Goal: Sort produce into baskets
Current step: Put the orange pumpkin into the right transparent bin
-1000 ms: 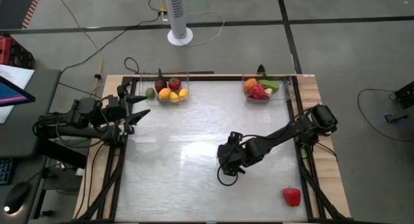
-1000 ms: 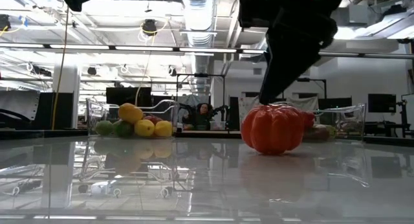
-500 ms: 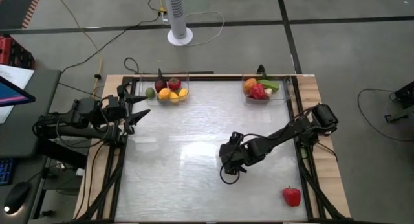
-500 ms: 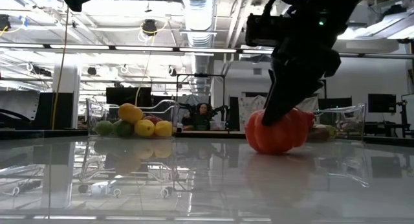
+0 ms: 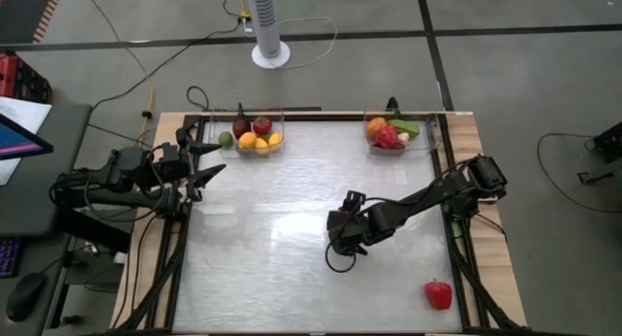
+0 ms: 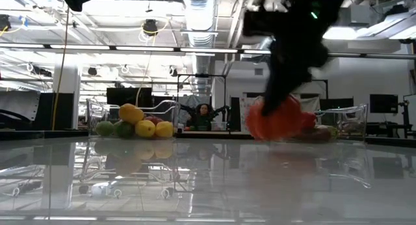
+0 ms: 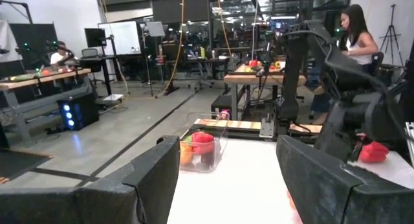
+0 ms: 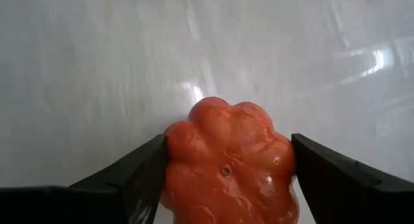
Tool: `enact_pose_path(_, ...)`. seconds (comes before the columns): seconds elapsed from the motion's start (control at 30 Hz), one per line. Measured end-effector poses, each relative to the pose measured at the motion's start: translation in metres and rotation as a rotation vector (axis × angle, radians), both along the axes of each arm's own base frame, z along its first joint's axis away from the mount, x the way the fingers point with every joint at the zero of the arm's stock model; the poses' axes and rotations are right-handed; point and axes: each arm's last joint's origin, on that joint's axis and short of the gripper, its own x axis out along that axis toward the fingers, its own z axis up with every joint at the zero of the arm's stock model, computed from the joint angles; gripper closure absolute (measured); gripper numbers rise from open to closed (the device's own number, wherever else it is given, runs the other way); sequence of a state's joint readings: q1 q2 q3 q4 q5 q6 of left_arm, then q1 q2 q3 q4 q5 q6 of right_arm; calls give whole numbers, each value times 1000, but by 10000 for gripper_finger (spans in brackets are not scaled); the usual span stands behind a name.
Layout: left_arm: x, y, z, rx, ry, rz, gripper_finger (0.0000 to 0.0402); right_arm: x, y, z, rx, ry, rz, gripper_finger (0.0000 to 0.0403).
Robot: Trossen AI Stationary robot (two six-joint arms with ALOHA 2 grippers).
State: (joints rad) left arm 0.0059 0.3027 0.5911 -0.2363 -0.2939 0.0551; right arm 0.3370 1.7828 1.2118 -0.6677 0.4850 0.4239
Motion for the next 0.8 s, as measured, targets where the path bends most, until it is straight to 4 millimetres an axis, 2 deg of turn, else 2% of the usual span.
enact_pose_path(0.17, 0, 0, 0, 0, 0, 0, 157, 5, -13, 30, -141, 43, -39, 75)
enact_pose_path(0.37, 0, 0, 0, -4, -2, 0, 157, 5, -56, 63, -421, 101, -216, 75)
enact_pose_path(0.57, 0, 0, 0, 1, 0, 0, 157, -5, -112, 72, -551, 228, -395, 75)
enact_pose_path(0.8, 0, 0, 0, 7, 2, 1, 157, -16, -177, 72, -539, 317, -580, 67)
